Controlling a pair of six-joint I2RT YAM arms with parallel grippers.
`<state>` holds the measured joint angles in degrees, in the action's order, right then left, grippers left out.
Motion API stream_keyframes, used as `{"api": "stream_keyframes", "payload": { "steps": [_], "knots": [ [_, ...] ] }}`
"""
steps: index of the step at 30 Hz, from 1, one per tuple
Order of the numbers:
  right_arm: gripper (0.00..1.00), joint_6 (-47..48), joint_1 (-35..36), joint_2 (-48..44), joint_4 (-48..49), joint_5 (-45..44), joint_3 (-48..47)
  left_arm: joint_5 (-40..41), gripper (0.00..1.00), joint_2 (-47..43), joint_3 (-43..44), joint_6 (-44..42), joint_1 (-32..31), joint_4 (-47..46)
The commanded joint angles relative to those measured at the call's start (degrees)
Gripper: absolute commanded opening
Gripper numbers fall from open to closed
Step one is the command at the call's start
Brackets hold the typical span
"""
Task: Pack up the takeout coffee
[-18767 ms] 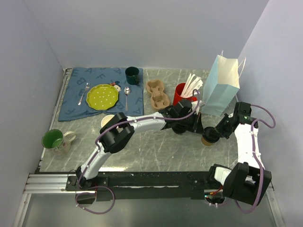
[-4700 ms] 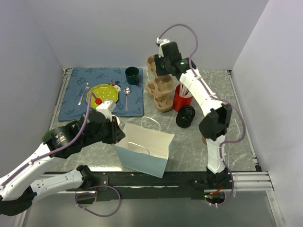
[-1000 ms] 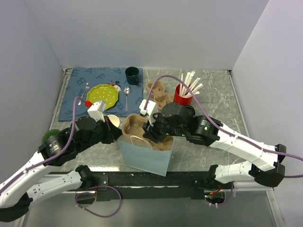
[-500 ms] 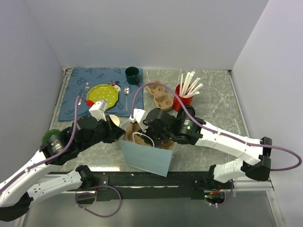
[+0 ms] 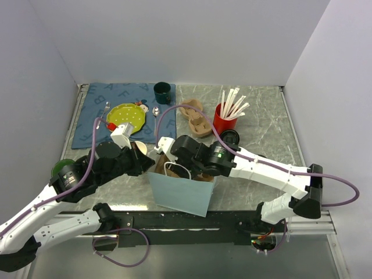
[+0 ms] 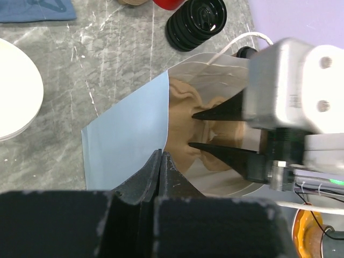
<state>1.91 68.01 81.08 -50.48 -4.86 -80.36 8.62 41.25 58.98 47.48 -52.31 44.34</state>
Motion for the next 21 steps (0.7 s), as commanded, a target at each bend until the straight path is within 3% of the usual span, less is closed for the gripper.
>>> {"api": "stream_keyframes", "payload": {
  "steps": [1,7,11,15,21],
  "knots": [
    [0.27,-0.9,0.4,2.2,-2.3,-0.2,-2.4,-1.9,0.01,-0.1,1.2,-0.3,-0.1,-2.5],
    [0.31,-1.6,0.5,2.0,-0.2,1.9,-0.8,-2.8,0.05,-0.2,0.9,0.9,0.0,-3.2],
    [0.41,-1.7,0.4,1.3,2.0,2.3,0.9,-3.3,0.12,-0.2,0.2,1.9,0.0,-4.2],
    [0.54,-1.7,0.4,1.0,2.1,2.4,1.1,-3.1,0.27,-0.7,0.0,2.6,-0.1,-3.6],
    [0.61,-1.7,0.4,-1.4,0.5,2.1,-3.8,-0.7,0.45,-1.4,0.2,2.6,0.0,-1.4]
  ]
}}
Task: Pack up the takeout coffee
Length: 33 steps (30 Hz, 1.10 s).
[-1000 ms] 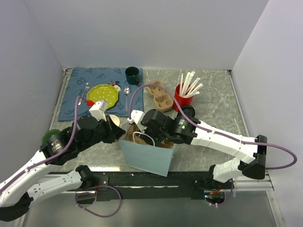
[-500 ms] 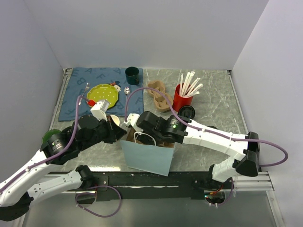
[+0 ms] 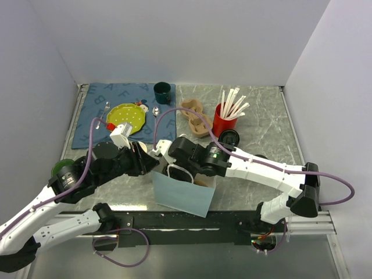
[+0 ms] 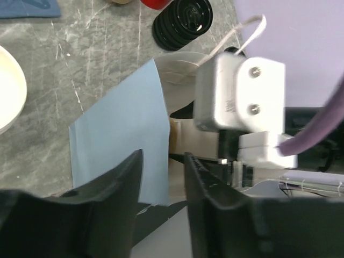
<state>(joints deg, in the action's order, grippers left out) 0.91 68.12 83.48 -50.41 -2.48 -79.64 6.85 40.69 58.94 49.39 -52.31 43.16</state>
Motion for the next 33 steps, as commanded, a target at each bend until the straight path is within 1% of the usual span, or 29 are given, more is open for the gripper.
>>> {"api": "stream_keyframes", "payload": {
  "steps": [1,4,9,14,18,20,21,25,26,28,33],
  "knots": [
    [0.61,-0.7,0.3,-4.0,0.1,-0.2,-6.0,1.1,0.46,-0.8,0.4,0.4,-0.1,0.0],
    [0.63,-3.4,0.2,-4.2,-1.2,-0.7,-8.4,1.7,0.53,0.0,1.1,-1.3,0.0,0.3],
    [0.63,-7.5,0.3,-5.6,-1.4,-2.3,-11.8,1.9,0.58,2.6,2.8,-4.8,0.0,1.8],
    [0.61,-13.6,0.2,-7.5,-1.9,-5.8,-14.1,1.5,0.62,3.3,3.6,-6.3,0.0,0.8],
    [0.61,-19.5,0.3,-10.8,-0.5,-6.5,-14.3,1.6,0.62,4.8,3.5,-7.8,-0.1,-0.4],
    [0.6,-21.6,0.3,-11.5,-1.0,-7.7,-14.8,1.9,0.62,6.0,4.0,-8.5,-0.1,-0.2],
    [0.6,-23.6,0.3,-11.9,-1.7,-9.7,-16.0,2.4,0.61,7.1,4.9,-8.9,-0.1,0.1],
    [0.58,-31.5,0.3,-11.7,-9.9,-15.5,-20.8,2.5,0.6,8.8,6.2,-9.7,-0.1,0.7],
    [0.58,-33.6,0.3,-11.6,-14.1,-16.7,-21.9,2.2,0.58,8.8,6.2,-9.7,0.0,0.6],
    [0.57,-38.4,0.2,-11.7,-17.2,-17.8,-23.8,1.9,0.56,8.8,6.1,-10.0,0.0,0.6],
    [0.56,-49.8,0.3,-12.2,-30.8,-19.5,-24.9,2.1,0.43,8.5,7.4,-10.3,-0.1,1.7]
  ]
}}
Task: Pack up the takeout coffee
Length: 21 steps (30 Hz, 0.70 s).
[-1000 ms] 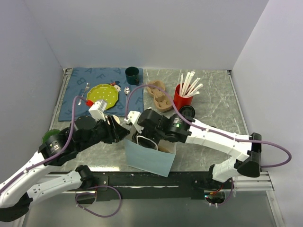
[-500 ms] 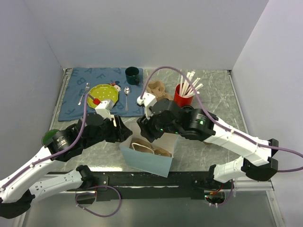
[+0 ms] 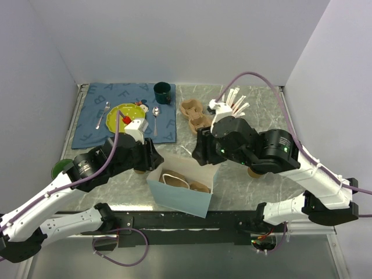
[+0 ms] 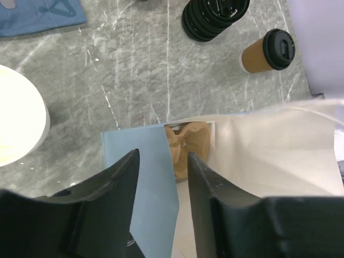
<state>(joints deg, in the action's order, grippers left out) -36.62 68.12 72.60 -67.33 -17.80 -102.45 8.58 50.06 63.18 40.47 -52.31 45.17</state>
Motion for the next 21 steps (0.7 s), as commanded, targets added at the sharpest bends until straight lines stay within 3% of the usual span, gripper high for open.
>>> {"api": "stream_keyframes", "payload": {
  "steps": [1,3,10,21],
  "knots": [
    [0.56,-14.3,0.3,-1.3,-16.5,-4.5,-2.2,0.1,0.41,-0.8,3.3,-1.6,0.0,-0.3],
    [0.56,-18.6,0.3,-1.5,-22.6,-5.7,-2.4,0.0,0.29,-0.8,3.4,-1.9,0.0,0.3],
    [0.54,-22.1,-0.2,-3.5,-22.5,-2.2,5.6,-0.4,0.01,-1.2,2.8,-1.0,-0.1,-0.3],
    [0.53,-21.8,-1.8,-0.2,-22.5,1.0,10.2,-1.3,0.01,-1.0,2.8,0.1,0.0,-0.4]
  ]
}}
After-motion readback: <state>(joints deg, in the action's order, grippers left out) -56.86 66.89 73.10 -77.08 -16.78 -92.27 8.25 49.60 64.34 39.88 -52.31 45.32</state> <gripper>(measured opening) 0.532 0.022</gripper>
